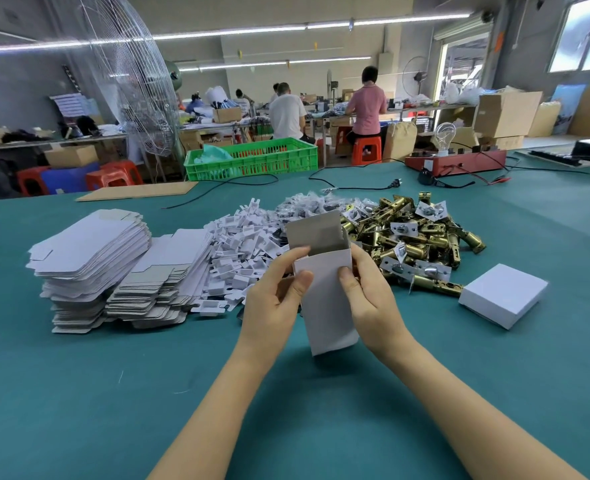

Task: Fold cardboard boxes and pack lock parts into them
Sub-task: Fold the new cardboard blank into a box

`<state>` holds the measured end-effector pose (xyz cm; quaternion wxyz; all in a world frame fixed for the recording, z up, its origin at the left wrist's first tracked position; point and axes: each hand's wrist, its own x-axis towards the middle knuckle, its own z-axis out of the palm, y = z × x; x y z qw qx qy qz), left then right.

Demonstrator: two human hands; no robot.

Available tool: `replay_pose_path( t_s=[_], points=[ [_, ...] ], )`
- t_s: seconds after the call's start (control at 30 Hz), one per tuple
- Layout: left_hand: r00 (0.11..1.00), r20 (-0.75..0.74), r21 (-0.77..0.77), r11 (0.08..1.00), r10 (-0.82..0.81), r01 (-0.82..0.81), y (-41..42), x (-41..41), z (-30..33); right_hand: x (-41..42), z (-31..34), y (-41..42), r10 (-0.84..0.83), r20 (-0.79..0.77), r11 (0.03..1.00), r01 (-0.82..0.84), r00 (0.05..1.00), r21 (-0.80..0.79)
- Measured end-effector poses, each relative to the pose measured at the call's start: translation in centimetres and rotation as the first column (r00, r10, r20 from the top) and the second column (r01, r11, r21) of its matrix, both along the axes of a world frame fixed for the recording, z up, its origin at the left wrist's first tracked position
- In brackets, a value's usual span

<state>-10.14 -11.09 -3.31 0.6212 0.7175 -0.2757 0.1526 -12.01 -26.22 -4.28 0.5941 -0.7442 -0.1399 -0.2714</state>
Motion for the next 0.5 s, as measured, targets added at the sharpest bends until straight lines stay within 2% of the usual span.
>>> replay_pose_path(
  t_s=[0.3, 0.5],
  points=[
    [1.000, 0.002, 0.038, 0.999, 0.019, -0.019, -0.3, -0.4, 0.5, -0.3, 0.2, -0.2, 0.014, 0.054, 0.998, -0.017, 0.998, 0.059],
    [1.000, 0.022, 0.046, 0.999, -0.004, 0.003, -0.7, -0.1, -0.3, -0.3, 1.0, -0.8, -0.067, 0.106, 0.998, 0.064, 0.992, 0.025]
  ],
)
